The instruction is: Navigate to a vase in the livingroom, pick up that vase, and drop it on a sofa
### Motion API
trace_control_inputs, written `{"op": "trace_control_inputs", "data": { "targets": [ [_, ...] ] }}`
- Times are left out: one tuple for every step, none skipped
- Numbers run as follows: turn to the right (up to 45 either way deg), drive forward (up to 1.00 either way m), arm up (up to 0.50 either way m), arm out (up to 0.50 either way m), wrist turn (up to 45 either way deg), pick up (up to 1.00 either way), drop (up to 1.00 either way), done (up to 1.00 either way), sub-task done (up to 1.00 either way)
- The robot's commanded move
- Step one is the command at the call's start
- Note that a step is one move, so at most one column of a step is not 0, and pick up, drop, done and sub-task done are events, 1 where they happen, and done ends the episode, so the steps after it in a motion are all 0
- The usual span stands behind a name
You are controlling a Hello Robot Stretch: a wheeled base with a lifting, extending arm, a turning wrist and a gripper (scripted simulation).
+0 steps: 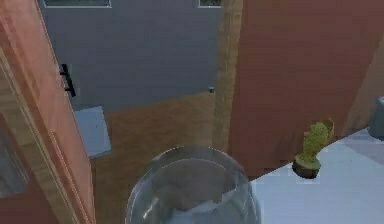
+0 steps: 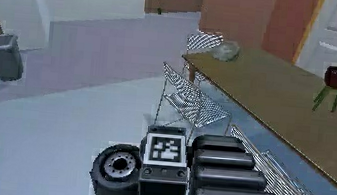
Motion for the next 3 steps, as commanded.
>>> {"op": "trace_control_inputs", "data": {
  "targets": [
    [0.0,1.00,0.00,0.00,0.0,0.00,0.00,0.00,0.00],
    [-3.0,0.00,0.00,0.00,0.0,0.00,0.00,0.00,0.00],
    [0.0,0.30,0.00,0.00,0.0,0.00,0.00,0.00,0.00]
  ]
}}
